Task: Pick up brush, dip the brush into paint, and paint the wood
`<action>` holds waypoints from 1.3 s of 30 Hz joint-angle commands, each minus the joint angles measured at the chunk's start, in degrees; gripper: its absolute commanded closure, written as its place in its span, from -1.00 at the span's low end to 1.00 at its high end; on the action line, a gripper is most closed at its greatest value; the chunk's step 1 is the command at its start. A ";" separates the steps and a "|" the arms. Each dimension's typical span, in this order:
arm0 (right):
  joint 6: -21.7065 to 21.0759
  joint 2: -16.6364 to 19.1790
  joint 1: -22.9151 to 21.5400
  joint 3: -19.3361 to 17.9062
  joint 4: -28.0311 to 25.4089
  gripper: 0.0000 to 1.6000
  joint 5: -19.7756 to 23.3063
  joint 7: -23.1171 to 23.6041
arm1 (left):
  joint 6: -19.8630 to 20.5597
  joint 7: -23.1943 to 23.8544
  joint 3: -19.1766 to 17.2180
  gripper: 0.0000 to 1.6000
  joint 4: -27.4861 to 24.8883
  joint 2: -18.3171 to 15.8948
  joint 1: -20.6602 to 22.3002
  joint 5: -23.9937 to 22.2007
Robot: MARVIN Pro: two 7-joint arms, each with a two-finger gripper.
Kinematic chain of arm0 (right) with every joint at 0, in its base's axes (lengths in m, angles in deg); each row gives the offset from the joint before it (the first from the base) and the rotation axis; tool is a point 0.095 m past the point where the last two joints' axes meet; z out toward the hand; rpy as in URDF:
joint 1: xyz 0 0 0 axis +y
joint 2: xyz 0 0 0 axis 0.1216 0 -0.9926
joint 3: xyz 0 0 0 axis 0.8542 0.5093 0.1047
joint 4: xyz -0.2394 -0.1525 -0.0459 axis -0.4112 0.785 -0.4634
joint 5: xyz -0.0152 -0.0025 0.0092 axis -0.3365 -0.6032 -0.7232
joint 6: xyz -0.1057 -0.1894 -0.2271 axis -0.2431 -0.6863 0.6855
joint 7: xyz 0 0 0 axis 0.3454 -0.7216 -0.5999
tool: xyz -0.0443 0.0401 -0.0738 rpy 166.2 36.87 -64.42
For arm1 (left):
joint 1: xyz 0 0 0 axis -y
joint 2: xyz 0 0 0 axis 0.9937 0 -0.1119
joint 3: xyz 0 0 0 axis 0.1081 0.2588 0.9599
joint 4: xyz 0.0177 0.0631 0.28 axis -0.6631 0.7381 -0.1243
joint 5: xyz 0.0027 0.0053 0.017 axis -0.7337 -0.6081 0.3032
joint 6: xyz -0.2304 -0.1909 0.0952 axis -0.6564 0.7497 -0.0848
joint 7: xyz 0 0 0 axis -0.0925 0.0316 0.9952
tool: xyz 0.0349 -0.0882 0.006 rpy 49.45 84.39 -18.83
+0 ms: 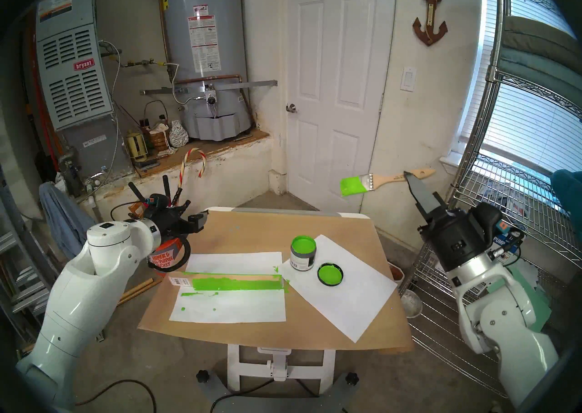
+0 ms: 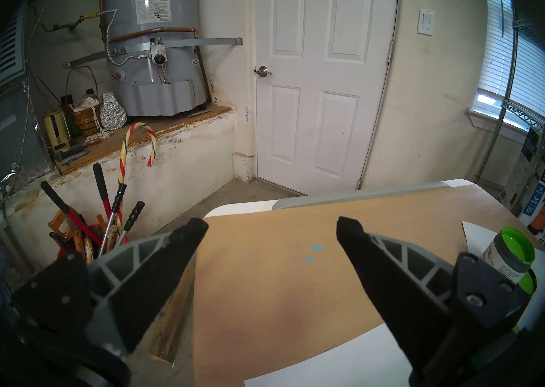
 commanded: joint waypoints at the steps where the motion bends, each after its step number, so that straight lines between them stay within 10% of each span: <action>1: -6.91 6.51 -1.02 -1.97 -4.58 1.00 -5.65 -4.30 | -0.19 0.00 -0.49 -1.00 -0.90 -0.12 0.58 -0.07; 17: -14.58 15.01 -5.46 6.93 -4.58 1.00 -13.31 -11.31 | -0.15 -0.02 -0.54 -1.00 -0.99 -0.11 0.53 -0.09; 39: -12.71 15.53 -17.47 24.46 -4.58 1.00 -21.03 -22.64 | -0.16 -0.02 -0.53 -1.00 -0.96 -0.11 0.55 -0.08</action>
